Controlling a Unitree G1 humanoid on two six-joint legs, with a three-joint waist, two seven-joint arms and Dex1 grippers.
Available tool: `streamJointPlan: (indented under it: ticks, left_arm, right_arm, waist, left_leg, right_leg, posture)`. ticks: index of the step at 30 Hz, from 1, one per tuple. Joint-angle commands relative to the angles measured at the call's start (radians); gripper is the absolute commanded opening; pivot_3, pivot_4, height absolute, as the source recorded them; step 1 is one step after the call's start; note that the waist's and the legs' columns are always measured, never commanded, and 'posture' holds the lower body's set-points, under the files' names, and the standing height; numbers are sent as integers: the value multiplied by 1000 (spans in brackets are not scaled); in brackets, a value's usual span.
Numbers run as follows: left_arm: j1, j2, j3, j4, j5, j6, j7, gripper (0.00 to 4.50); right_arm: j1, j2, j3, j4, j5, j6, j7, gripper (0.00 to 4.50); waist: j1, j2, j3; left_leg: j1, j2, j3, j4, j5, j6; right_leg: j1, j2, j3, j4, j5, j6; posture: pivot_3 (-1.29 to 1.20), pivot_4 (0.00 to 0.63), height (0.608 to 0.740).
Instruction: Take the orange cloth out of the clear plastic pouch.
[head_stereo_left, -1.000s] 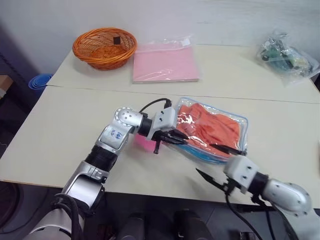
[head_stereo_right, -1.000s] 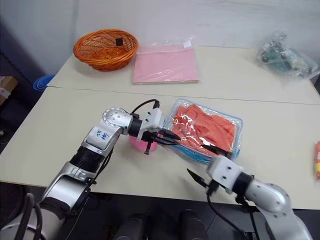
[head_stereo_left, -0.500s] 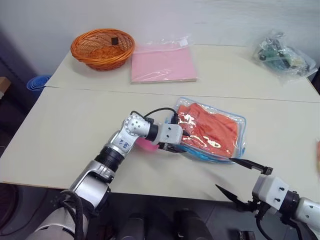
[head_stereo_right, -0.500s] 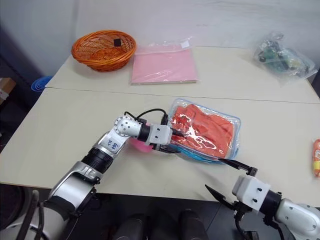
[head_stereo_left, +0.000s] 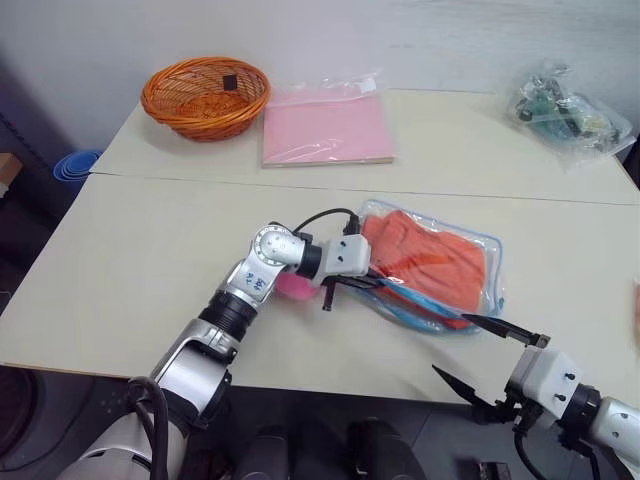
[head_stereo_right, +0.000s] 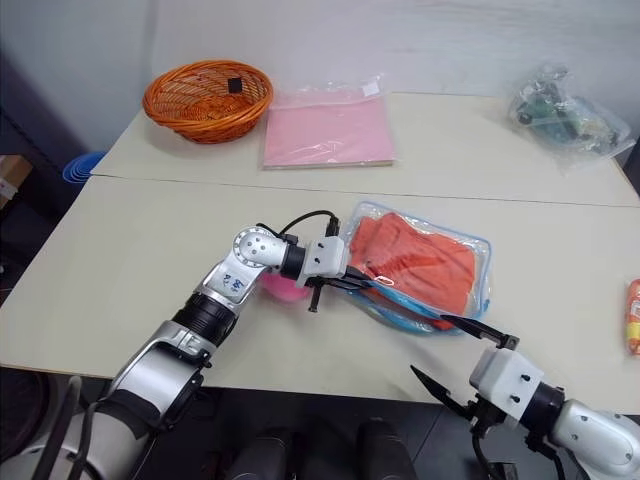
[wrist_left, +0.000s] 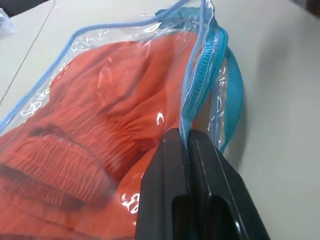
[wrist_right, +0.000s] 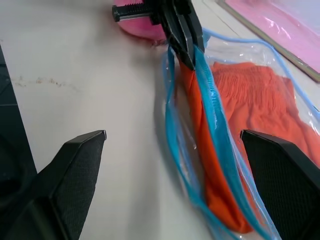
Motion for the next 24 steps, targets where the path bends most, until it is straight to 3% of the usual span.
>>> streamJointPlan:
  ticks: [1, 7, 13, 16, 22, 24]
  left_arm:
    - [-3, -20, 42, -63, -60, 111, 9, 46]
    - [2, -48, 60, -148, -111, 357, 30, 46]
    - [23, -13, 27, -178, -85, 333, -6, 46]
    - [35, -11, 18, -196, -86, 328, -5, 677]
    - [36, -26, 14, -191, -77, 279, 8, 2522]
    - [33, -26, 7, -176, -62, 254, 14, 2522]
  right_arm:
    - [-18, 2, 19, -48, 13, 30, -22, 4500]
    - [-140, 21, 161, -135, -34, 196, -131, 4500]
    - [-157, 20, 191, -153, -36, 237, -147, 4500]
    - [-130, 20, 175, -149, -34, 219, -139, 4500]
    - [-40, 17, 78, -137, -12, 169, -111, 4500]
    - [-15, 18, 54, -135, -6, 155, -100, 4500]
  waist:
    - [0, 0, 0]
    - [-1, 1, 0]
    - [0, 1, 0]
    - [0, 1, 0]
    - [1, 1, 0]
    - [1, 1, 0]
  left_leg:
    - [0, 0, 0, 0, 0, 0]
    - [0, 0, -1, 0, 0, 0]
    - [-1, 0, -1, 0, 0, -1]
    - [-1, 0, -1, 0, 0, -1]
    - [-1, 0, 0, 0, 0, 0]
    - [-1, 0, 0, 0, 0, 0]
  right_leg:
    - [0, 0, 0, 0, 0, 0]
    - [-1, 0, 0, 1, 0, 0]
    - [-1, 0, 0, 0, 0, 0]
    - [-1, 0, 0, 0, 0, 0]
    - [0, 0, 0, 0, 0, 0]
    - [0, 0, 0, 0, 0, 0]
  posture:
    - [0, 150, 740]
    - [0, 150, 740]
    - [0, 150, 740]
    - [0, 150, 740]
    - [0, 150, 740]
    - [0, 150, 740]
